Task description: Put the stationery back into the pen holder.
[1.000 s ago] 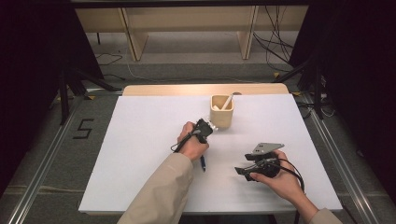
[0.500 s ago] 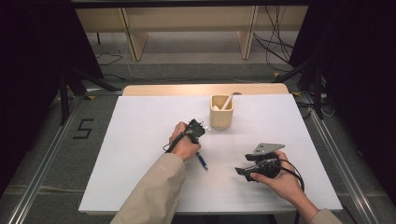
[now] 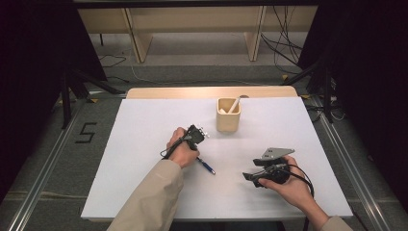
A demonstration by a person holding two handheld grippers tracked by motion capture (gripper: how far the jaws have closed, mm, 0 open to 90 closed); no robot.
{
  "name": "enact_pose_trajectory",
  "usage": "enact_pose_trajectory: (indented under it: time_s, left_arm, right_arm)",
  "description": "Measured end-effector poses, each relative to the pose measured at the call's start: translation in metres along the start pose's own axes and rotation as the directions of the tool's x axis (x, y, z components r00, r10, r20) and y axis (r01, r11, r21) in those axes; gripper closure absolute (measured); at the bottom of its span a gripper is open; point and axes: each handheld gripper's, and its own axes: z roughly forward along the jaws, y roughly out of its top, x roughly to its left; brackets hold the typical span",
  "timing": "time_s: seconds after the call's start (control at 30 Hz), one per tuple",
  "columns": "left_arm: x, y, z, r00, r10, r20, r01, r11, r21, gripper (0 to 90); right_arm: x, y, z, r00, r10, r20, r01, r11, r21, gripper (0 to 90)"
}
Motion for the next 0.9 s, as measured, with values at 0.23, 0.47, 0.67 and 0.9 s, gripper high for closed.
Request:
enact_pose_trajectory:
  time_s: [0.23, 0.47, 0.67, 0.9]
  left_arm:
    - [0.002, -0.004, -0.002, 1.0000, 0.007, 0.004, -0.007, 0.9998, 0.021, 89.9]
    - [0.002, -0.008, -0.004, 0.9999, 0.008, 0.015, -0.008, 0.9995, 0.032, 89.9]
    - [0.003, -0.013, -0.007, 0.9998, 0.001, 0.021, -0.002, 0.9991, 0.042, 89.9]
    - [0.004, -0.018, -0.009, 0.9994, -0.020, 0.028, 0.018, 0.9983, 0.056, 89.9]
  right_arm:
    - [0.000, -0.001, -0.001, 1.0000, 0.004, 0.002, -0.004, 1.000, 0.001, 31.5]
    - [-0.001, -0.002, -0.003, 1.0000, 0.004, 0.003, -0.004, 1.000, -0.005, 31.5]
    - [-0.001, -0.004, -0.004, 1.0000, 0.003, 0.003, -0.003, 1.000, -0.003, 31.5]
    - [-0.001, -0.005, -0.005, 1.0000, 0.005, 0.005, -0.005, 1.000, -0.005, 31.5]
